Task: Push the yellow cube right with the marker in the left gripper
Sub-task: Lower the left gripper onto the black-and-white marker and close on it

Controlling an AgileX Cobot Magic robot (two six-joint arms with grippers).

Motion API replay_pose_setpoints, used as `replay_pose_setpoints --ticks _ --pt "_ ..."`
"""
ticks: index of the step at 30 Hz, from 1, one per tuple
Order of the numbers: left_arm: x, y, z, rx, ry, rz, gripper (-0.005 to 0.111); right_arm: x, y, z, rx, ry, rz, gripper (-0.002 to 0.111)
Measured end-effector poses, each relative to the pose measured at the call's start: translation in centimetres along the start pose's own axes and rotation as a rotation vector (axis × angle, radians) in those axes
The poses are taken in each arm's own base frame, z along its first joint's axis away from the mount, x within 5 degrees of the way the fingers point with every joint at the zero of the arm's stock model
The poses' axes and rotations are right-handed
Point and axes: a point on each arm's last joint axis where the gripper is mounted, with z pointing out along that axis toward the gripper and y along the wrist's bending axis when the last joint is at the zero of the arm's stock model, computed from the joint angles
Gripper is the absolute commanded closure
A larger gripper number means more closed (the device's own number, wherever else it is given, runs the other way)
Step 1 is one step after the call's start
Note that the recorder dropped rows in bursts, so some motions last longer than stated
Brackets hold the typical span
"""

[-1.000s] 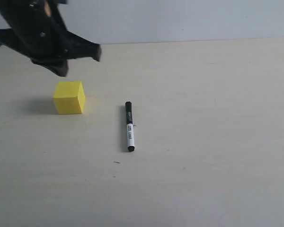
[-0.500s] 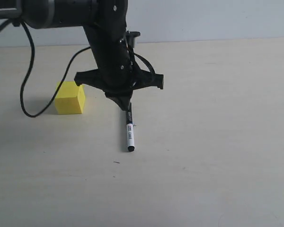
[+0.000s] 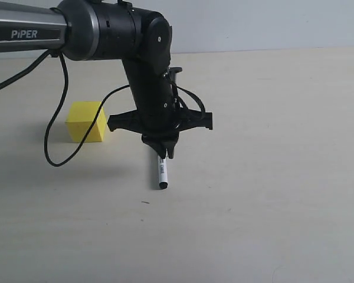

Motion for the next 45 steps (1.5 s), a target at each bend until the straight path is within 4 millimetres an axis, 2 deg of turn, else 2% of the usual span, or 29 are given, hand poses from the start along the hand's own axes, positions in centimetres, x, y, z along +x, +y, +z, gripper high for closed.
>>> replay_pose_setpoints --ticks 2,3,16,26,35,37,40,45 --pt "0.0 0.0 0.0 0.000 0.000 -0.005 0.052 0.0 0.0 0.0 0.000 0.000 0.000 0.108" --pt "0.0 0.0 0.0 0.000 0.000 -0.013 0.050 0.0 0.0 0.0 0.000 0.000 0.000 0.108" --pt "-0.1 0.3 0.2 -0.030 -0.004 -0.075 0.050 0.0 0.0 0.0 0.000 0.000 0.000 0.108" --pt "-0.3 0.7 3.6 -0.076 0.045 -0.086 0.050 0.0 0.0 0.0 0.000 0.000 0.000 0.108" --pt "-0.4 0.7 4.0 -0.075 0.037 -0.084 0.051 0.0 0.0 0.0 0.000 0.000 0.000 0.108" --pt "-0.4 0.8 4.3 -0.079 0.043 -0.085 0.054 0.0 0.0 0.0 0.000 0.000 0.000 0.108" --pt "-0.4 0.8 4.5 -0.086 0.046 -0.082 0.067 0.0 0.0 0.0 0.000 0.000 0.000 0.108" --pt "-0.4 1.1 4.4 -0.105 0.055 -0.079 0.107 0.0 0.0 0.0 0.000 0.000 0.000 0.108"
